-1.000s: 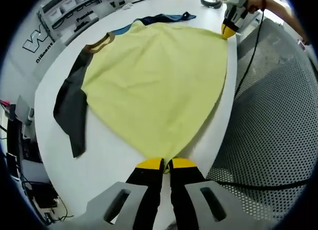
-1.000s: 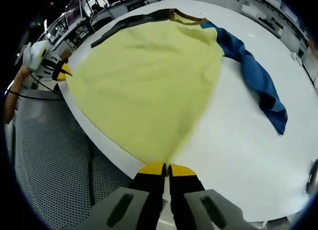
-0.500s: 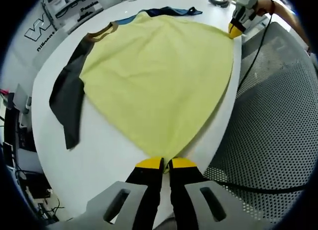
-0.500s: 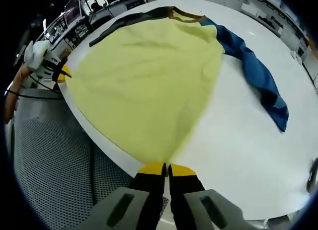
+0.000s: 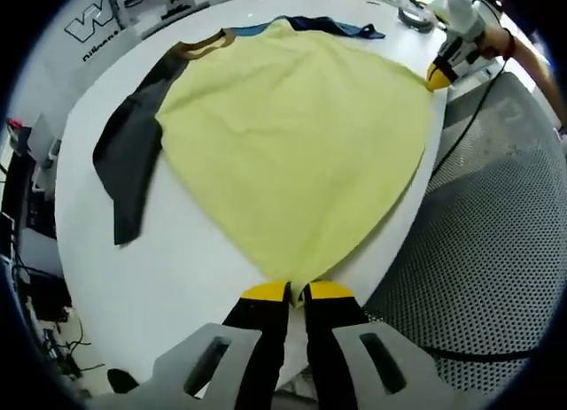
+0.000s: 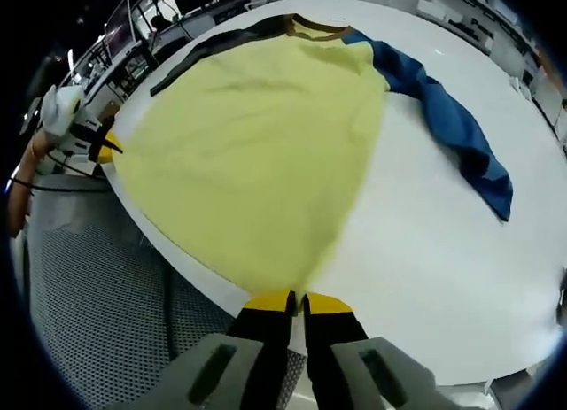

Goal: Fold the garment on the visible template until the final outline fits inside the template.

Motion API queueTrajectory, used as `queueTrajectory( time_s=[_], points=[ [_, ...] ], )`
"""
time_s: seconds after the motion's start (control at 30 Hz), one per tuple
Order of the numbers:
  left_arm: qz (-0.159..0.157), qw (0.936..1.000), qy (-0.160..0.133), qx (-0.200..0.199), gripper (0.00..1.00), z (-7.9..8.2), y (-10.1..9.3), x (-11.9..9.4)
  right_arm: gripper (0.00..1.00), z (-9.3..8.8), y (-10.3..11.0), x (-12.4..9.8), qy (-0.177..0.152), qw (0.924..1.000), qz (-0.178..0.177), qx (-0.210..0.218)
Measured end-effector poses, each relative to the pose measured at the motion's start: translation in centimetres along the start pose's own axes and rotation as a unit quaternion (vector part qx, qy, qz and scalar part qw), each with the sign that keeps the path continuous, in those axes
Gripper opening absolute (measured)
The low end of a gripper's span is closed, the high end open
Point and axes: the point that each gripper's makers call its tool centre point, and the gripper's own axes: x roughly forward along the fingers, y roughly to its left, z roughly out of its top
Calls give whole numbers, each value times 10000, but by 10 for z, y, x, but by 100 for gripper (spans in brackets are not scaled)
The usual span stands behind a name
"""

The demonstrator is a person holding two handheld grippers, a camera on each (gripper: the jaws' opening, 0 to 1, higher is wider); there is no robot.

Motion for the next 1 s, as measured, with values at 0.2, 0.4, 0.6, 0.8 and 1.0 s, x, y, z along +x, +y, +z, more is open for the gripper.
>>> queueTrajectory(
  time_s=[0.2, 0.4, 0.6, 0.8, 1.0],
  points=[
    [-53, 9948, -589, -835, 13, 16, 7, -11, 29, 36, 4, -14, -876, 9947, 243, 488],
    [143, 9901, -804, -1141, 21, 28, 21, -20, 45, 65, -6, -27, -1427, 9876, 222, 620],
    [722, 9683, -1458, -1897, 29, 51, 64, -34, 55, 102, -16, -42, -1974, 9789, 92, 520],
    [913, 9538, -1720, -2288, 38, 58, 89, -38, 64, 135, -19, -43, -2150, 9760, 116, 339],
    [1174, 9445, -1767, -2507, 50, 59, 111, -36, 69, 165, -18, -39, -2312, 9727, 125, 122]
  ],
)
